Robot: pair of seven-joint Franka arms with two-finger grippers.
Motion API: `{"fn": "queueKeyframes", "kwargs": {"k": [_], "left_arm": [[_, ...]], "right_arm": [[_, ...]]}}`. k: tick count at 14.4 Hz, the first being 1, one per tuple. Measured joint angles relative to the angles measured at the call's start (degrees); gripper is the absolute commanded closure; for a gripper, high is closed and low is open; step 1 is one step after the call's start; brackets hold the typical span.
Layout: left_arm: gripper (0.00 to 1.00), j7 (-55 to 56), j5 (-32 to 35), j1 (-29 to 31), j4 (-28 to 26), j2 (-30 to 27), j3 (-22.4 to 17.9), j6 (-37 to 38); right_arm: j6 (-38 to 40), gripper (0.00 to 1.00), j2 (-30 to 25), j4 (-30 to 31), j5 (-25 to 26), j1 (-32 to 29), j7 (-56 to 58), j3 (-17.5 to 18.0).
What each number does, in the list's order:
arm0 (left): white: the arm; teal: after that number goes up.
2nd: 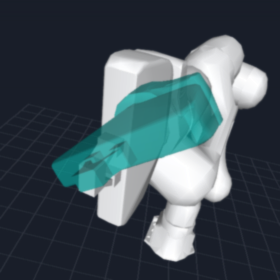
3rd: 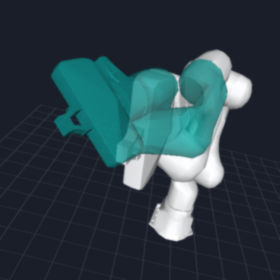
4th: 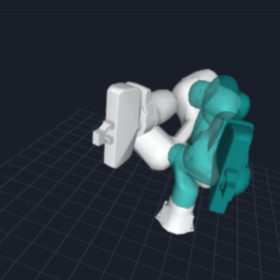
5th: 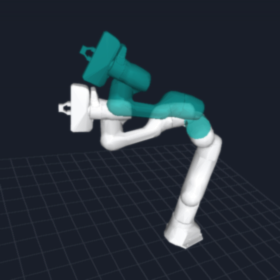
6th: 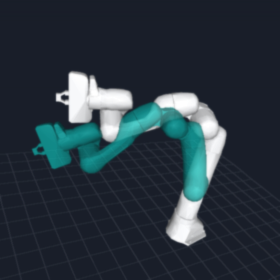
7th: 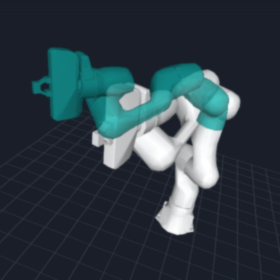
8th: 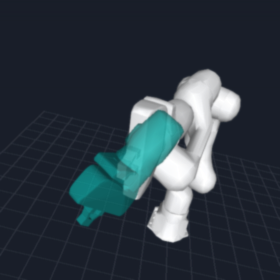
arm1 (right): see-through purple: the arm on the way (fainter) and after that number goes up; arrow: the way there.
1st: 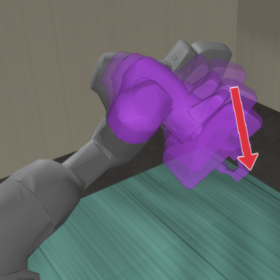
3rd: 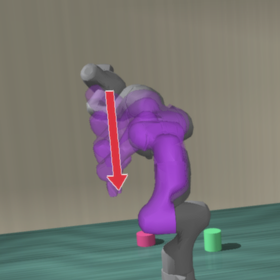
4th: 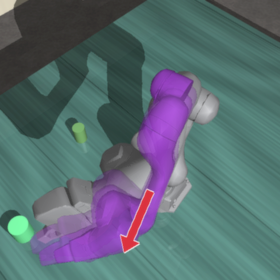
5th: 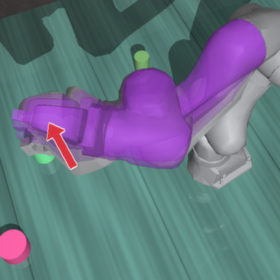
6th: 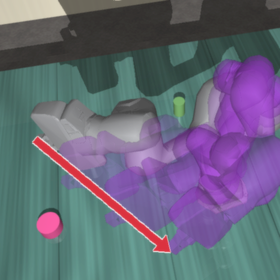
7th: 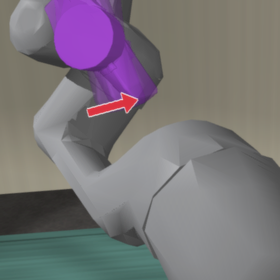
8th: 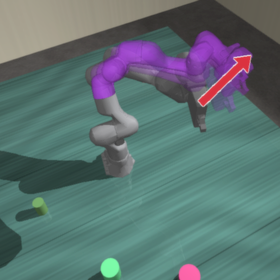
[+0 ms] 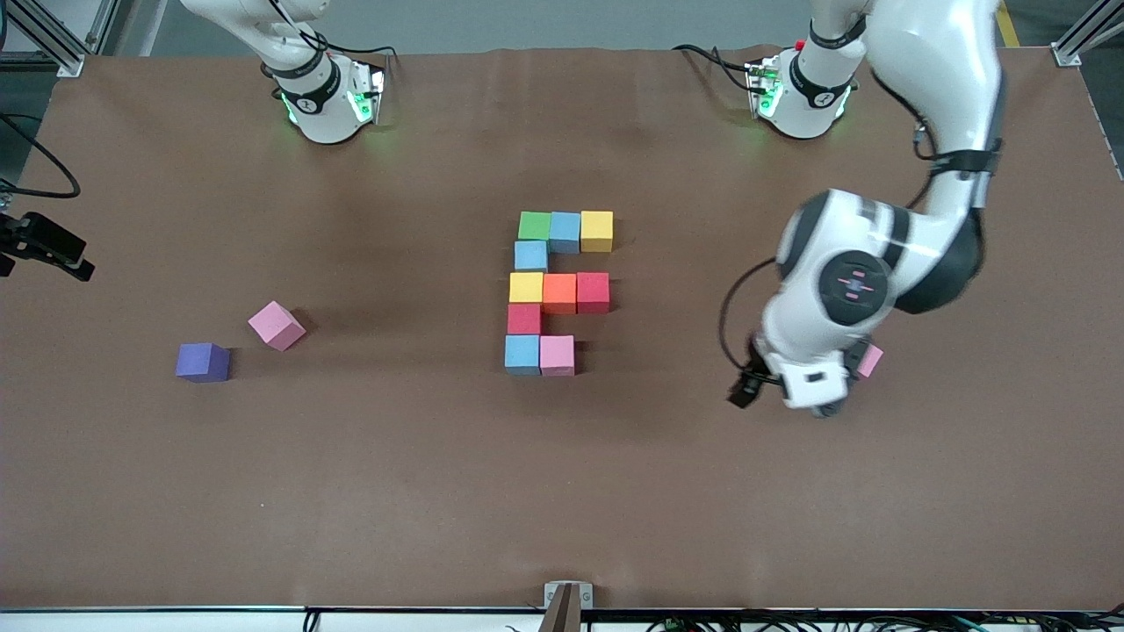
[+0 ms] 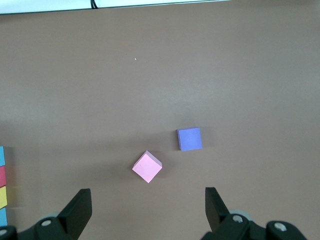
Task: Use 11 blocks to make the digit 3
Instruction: 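Move the left gripper to the other pink block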
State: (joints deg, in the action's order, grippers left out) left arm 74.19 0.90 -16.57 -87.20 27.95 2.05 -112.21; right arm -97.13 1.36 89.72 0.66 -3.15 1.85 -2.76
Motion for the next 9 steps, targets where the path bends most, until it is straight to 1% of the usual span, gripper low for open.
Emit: {"fn": "queueKeyframes", "kwargs": {"k": [3, 5, 7, 9], "left_arm": [[0.0, -8.58, 0.01, 4.91, -4.33, -1.73, 0.09, -0.22], [0.0, -15.94, 0.03, 8.24, -7.9, -2.77, 0.07, -2.22], [0.0, -22.39, 0.04, 12.24, -12.73, -3.1, 0.02, -7.28], [0.0, -26.07, 0.04, 16.02, -17.04, -3.02, 0.03, -12.39]], "right_arm": [[-0.06, 0.0, 0.0, 0.0, 0.0, 0.0, 0.0, 0.0], [-0.07, 0.0, 0.0, 0.0, 0.0, 0.0, 0.0, 0.01], [-0.08, 0.0, 0.0, 0.0, 0.0, 0.01, 0.0, 0.02], [-0.21, 0.0, 0.0, 0.0, 0.0, 0.01, 0.0, 0.02]]}}
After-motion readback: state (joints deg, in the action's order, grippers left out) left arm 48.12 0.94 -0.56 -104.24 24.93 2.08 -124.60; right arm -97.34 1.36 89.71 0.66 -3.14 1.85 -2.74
